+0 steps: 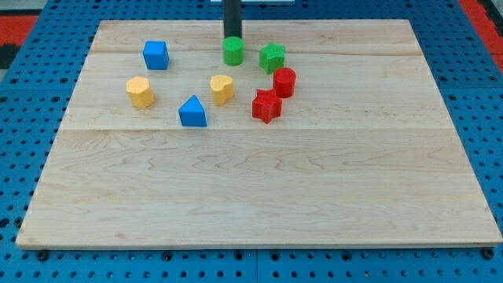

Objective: Move the blue cube and hexagon closer to each other

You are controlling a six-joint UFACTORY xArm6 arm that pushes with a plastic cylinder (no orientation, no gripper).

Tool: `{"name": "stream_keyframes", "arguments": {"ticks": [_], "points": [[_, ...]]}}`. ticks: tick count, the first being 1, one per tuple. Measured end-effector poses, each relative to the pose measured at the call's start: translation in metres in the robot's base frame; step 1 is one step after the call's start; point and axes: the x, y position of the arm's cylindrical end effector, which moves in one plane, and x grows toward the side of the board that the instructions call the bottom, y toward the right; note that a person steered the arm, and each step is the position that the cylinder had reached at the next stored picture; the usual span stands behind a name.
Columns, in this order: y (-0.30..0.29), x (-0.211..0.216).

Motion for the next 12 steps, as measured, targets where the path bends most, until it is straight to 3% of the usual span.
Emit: {"name": "stream_keyframes", "arguments": {"ticks": [1,2,3,4,5,7,8,9,12], "points": [[-0.001,0.021],[-0.011,-0.021],[-0.104,-0.049],[-0.167,-0.044],[-0.187,-0.013],[-0.158,0.035],[-0.248,0.018],[-0.259,0.092],[-0.163,0.145]]}}
